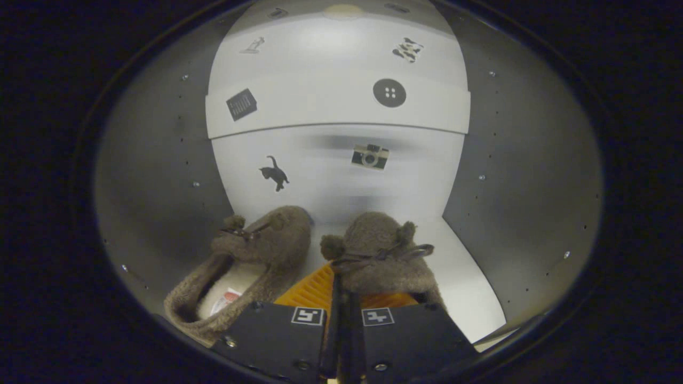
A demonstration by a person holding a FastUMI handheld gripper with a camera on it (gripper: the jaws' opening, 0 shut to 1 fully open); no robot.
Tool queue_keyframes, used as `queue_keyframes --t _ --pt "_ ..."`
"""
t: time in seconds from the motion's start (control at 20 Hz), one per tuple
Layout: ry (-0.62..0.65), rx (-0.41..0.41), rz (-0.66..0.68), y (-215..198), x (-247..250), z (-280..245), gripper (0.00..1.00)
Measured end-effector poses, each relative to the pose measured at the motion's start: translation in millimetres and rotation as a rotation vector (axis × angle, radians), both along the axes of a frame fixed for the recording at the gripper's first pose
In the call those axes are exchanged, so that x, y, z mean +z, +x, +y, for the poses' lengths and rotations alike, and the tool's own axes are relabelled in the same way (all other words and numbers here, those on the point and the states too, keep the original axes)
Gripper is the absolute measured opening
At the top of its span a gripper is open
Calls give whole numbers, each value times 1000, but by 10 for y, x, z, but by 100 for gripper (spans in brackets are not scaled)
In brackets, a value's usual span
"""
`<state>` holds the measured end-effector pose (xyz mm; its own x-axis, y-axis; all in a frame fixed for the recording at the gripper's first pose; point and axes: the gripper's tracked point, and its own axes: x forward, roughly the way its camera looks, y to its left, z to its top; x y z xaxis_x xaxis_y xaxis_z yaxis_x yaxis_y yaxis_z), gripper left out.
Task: Open the shoe cabinet door, grab the shoes and put them into the shoe cabinet, then close the shoe cabinet door.
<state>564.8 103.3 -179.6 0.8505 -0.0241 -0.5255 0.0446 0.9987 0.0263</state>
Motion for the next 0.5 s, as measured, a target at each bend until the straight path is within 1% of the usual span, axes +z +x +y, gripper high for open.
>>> queue_keyframes --t 0.05,0.1,0.15,0.2,0.4,0.5 --pt "6 0 3 -7 8 6 14" --pt "11 7 6 -36 10 30 19" --pt "29 32 5 -55 38 104 24" --pt "32 42 0 -109 79 144 39" --pt "5 65 -56 -362 312 196 72" --pt "-8 85 -86 -534 408 210 83"
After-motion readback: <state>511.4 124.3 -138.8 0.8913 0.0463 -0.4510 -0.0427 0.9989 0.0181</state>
